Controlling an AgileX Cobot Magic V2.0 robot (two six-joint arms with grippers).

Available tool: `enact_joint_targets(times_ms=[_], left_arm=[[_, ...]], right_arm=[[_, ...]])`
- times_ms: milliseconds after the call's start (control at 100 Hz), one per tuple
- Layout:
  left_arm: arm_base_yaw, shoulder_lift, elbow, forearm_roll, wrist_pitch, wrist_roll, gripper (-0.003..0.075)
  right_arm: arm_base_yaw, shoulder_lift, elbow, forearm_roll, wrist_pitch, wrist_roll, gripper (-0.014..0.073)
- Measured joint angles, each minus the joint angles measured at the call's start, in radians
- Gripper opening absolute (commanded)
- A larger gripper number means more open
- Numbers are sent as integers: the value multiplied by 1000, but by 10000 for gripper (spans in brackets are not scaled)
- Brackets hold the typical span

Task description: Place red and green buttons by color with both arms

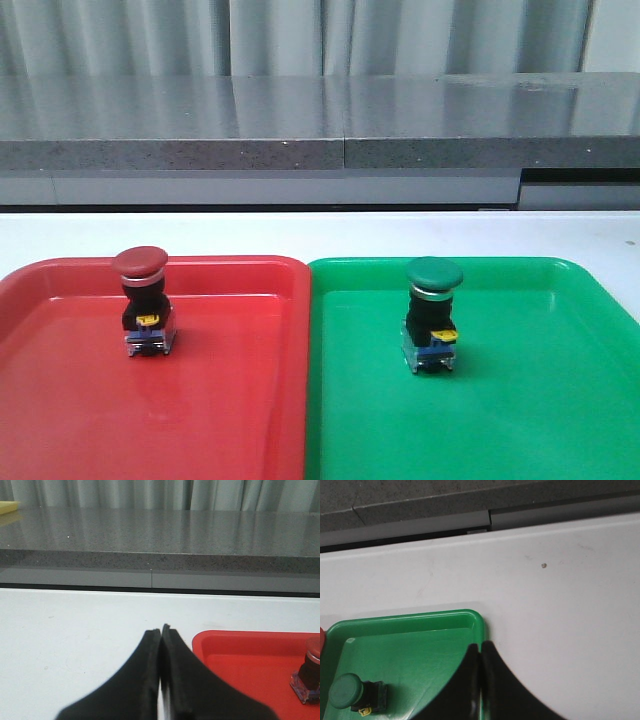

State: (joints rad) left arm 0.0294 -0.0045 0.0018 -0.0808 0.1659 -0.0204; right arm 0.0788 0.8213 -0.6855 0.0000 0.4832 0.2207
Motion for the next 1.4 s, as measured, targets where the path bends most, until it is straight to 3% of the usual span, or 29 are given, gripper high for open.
enact_joint_targets(times_ms=[550,900,1160,1400], left_arm=[[0,0,0,0,0,0,-20],[0,0,0,0,0,0,-20],[0,0,0,0,0,0,-20],[0,0,0,0,0,0,-20]], right_arm=[[0,-267,174,-56,-134,-4,-64],[0,-381,302,-58,-290,-4,-64],[-9,-453,405,-60,-483,-7,-64],[-58,-558,496,-84,-496,-26,-64]])
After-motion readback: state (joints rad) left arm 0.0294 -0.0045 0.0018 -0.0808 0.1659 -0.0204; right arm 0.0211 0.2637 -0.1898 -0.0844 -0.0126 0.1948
